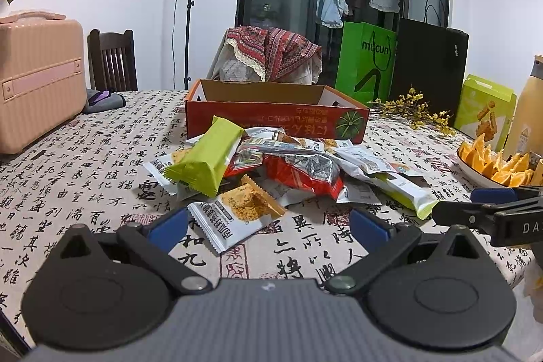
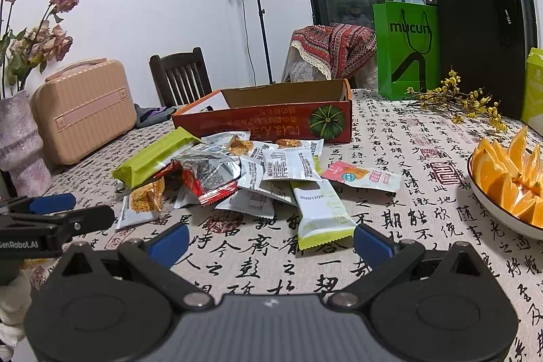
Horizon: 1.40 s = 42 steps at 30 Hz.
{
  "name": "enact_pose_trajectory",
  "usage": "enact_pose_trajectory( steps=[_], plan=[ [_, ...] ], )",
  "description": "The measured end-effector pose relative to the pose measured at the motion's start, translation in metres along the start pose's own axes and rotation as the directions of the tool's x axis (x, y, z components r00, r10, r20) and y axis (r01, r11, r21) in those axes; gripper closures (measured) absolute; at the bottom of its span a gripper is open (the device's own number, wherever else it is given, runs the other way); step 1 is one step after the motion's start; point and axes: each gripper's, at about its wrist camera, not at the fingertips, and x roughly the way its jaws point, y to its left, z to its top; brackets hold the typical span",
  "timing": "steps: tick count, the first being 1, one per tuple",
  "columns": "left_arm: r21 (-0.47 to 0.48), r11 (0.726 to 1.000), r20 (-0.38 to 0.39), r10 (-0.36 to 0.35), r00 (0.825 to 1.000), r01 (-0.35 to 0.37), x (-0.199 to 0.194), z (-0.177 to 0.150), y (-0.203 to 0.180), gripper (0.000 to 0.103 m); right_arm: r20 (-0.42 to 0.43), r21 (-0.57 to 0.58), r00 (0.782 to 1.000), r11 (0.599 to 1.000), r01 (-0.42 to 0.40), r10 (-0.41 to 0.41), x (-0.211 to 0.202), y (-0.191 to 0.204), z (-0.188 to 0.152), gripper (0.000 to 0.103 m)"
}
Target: Organize snacks
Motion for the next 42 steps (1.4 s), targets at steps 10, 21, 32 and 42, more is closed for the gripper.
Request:
enact_pose_trajectory(
  steps=[10,21,32,42],
  plan=[
    [-0.003,1.0,0.001,-0.001,1.0,0.001,-0.0002,-0.0002,-0.0001,0.0,0.004,-0.002,1.0,1.0,-0.001,0.001,-0.0005,0.0003,-0.0003,0.0],
    [-0.006,1.0,0.002,-0.003,1.0,0.003,-0.0008,-0.0003,-0.0006,0.0,0.005,-0.002,1.0,1.0,-0.001,0.001,-0.0005,0.0005,-0.0002,0.0],
    [-0.007,1.0,0.003,-0.004,1.0,0.004,-0.0009,-0.0001,-0.0003,0.0,0.005,-0.001,1.0,1.0,-0.002,0.002,-0.0012,0.0002,-0.0003,0.0],
    [-0.009,1.0,0.008,-0.008,1.0,0.008,-0.0023,0.0011,-0.0013,0.0,0.008,0.001,1.0,1.0,-0.001,0.001,-0.0015,-0.0007,0.0001,0.0]
  ],
)
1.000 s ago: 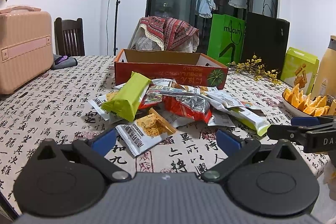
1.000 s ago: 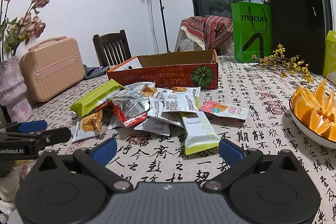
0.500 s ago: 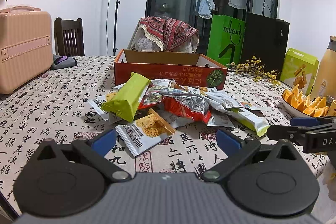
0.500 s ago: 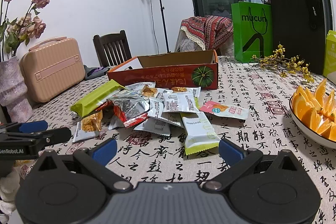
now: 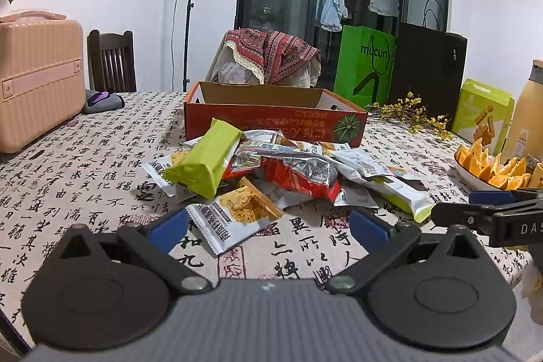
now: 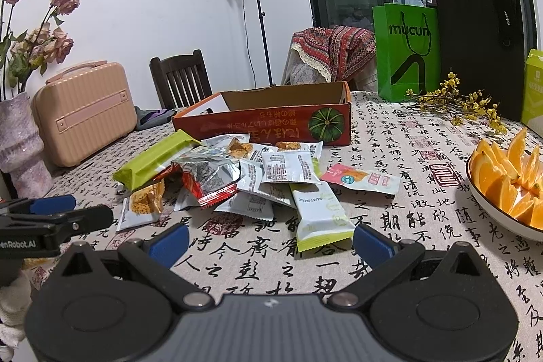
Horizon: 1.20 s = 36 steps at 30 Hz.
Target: Organize snacks
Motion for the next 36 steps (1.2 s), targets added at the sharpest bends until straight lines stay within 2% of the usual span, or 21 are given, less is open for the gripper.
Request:
enact_pose_trajectory(
  steps=[16,24,29,31,34,36],
  plan=[
    [-0.008,1.0,0.003,-0.003,1.0,0.003,0.002,0.002,0.002,0.0,-0.004,0.001,1.0,1.0,0.005,-0.005,0.003,-0.002,-0.001,0.0],
    [-0.015,0.999,0.012,0.031,0.999,-0.031,0.01,0.009,0.008,0.0,-0.025,-0.031,0.996,0.996,0.089,-0.09,0.024,-0.013,0.011,0.003],
    [-0.026,0.999,0.015,0.044,0.999,-0.044,0.016,0.015,0.012,0.0,-0.055,-0.08,0.992,0.991,0.11,-0.115,0.046,-0.016,0.02,0.018],
    [-0.028,0.998,0.007,0.055,0.998,-0.054,0.02,0.016,0.013,0.0,-0.076,-0.073,0.991,0.992,0.105,-0.11,0.058,-0.02,0.024,0.021],
    [-0.031,0.997,-0.013,0.067,0.998,-0.067,0.025,0.016,0.015,0.0,-0.116,-0.067,0.987,0.992,0.104,-0.112,0.077,-0.026,0.028,0.039],
    [-0.031,0.997,-0.029,0.072,0.997,-0.073,0.029,0.015,0.016,0.0,-0.139,-0.073,0.984,0.992,0.098,-0.107,0.087,-0.027,0.029,0.043]
  ],
)
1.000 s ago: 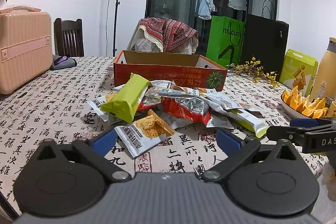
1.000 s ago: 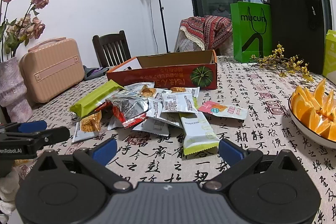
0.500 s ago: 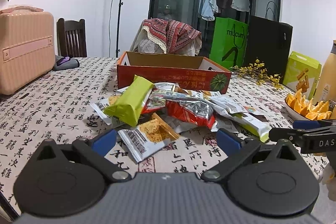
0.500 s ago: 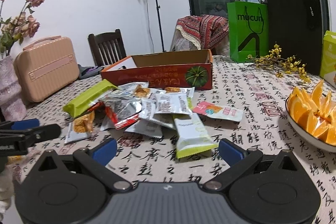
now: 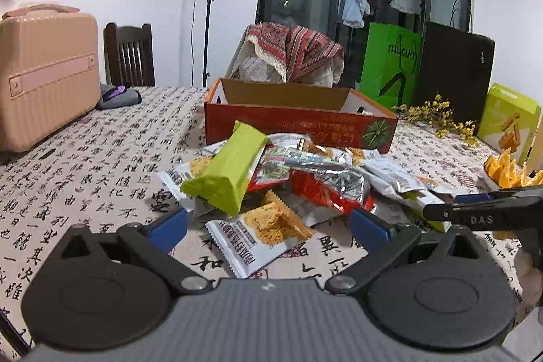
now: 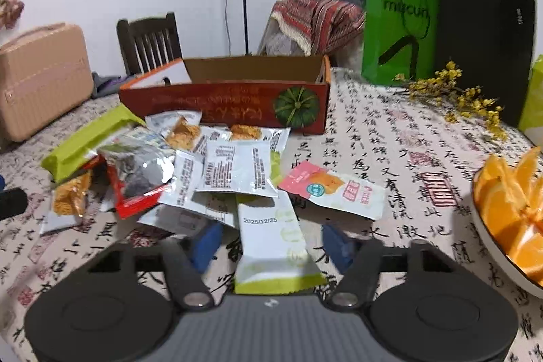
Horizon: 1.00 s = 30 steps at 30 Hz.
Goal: Organize snacks
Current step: 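Grasp the white-and-green snack bar with the right gripper while the left gripper grasps the white pumpkin-seed pouch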
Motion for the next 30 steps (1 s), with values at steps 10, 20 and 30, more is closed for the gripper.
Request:
enact_pose_trajectory(
  steps=[10,20,30],
  plan=[
    [-0.02,0.999,-0.07,0.038,0.997,-0.039,0.023,0.005,-0.002,0.0,0.001,0.044,0.999,0.998,-0.039,0.039,0.005,-0.003,-0.009,0.062],
    [-0.111,0.987,-0.182,0.098,0.978,-0.12,0.054,0.01,-0.006,0.0,0.199,-0.001,0.98,1.0,-0.001,0.001,-0.047,0.002,-0.017,0.062],
    [-0.144,0.965,-0.237,0.18,0.955,-0.218,0.074,0.006,-0.003,0.0,0.211,0.015,0.977,1.0,0.009,-0.012,-0.047,-0.003,-0.024,0.063]
  ],
)
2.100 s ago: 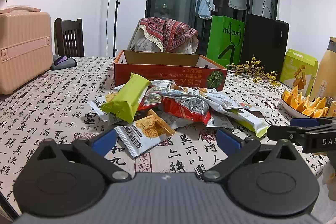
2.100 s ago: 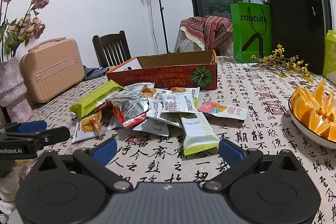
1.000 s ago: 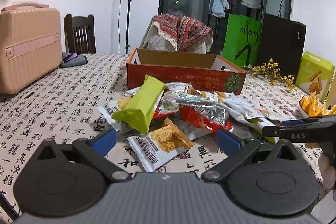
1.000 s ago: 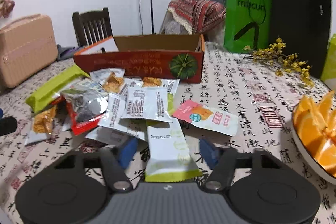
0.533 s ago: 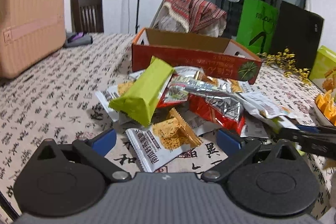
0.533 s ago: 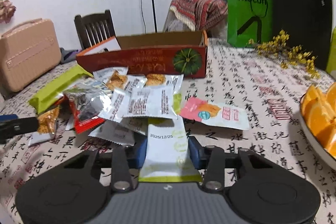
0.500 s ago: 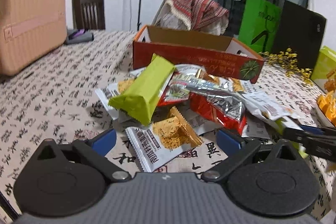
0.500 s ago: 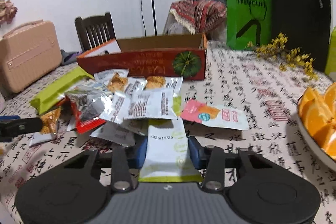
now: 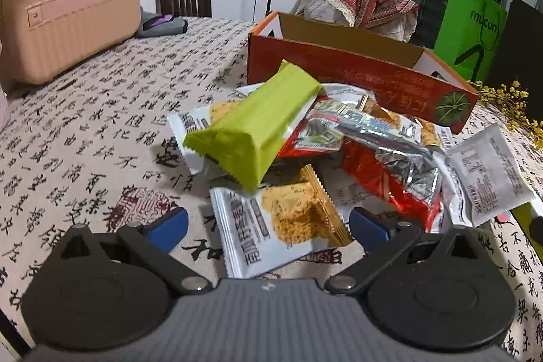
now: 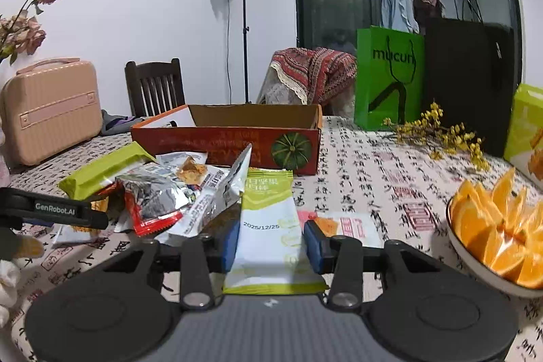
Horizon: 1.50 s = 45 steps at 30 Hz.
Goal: Organize snacks
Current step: 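Grasp the white-and-green snack bar with the right gripper while the left gripper grasps the white pumpkin-seed pouch, then carry both packets into the cardboard box and open both grippers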
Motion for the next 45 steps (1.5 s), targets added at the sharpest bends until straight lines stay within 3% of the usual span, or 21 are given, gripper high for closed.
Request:
enact_pose_trajectory(
  steps=[7,10,13,14,22,34,45],
  plan=[
    [0.01,1.0,-0.022,0.013,1.0,-0.013,0.002,-0.002,-0.001,0.002,0.029,0.028,0.999,0.999,0.026,-0.027,-0.01,-0.009,-0.003,0.063],
    [0.021,1.0,-0.001,0.02,1.0,-0.02,-0.002,-0.004,-0.001,0.025,0.039,0.038,0.999,0.999,0.033,-0.034,-0.014,-0.012,-0.004,0.063],
    [0.024,0.999,0.009,-0.048,0.999,0.048,-0.008,-0.004,0.004,0.058,0.043,0.039,0.998,0.999,0.037,-0.038,-0.017,-0.014,-0.004,0.063],
    [0.026,0.998,0.008,-0.064,0.998,0.064,-0.009,-0.005,0.005,0.06,0.047,0.039,0.998,0.999,0.036,-0.038,-0.019,-0.014,-0.003,0.063],
    [0.056,0.994,0.049,-0.092,0.995,0.089,-0.031,-0.013,0.011,0.064,0.076,0.028,0.997,0.999,0.03,-0.032,-0.032,-0.005,0.002,0.063],
    [0.118,0.984,0.156,-0.154,0.976,0.136,-0.079,-0.003,0.005,0.064,0.114,0.034,0.993,0.999,0.022,-0.026,-0.042,0.005,0.02,0.063],
    [0.146,0.976,0.203,-0.189,0.961,0.161,-0.078,0.042,-0.008,0.064,0.144,0.037,0.989,0.999,0.018,-0.023,-0.016,0.005,0.056,0.063]
  ],
)
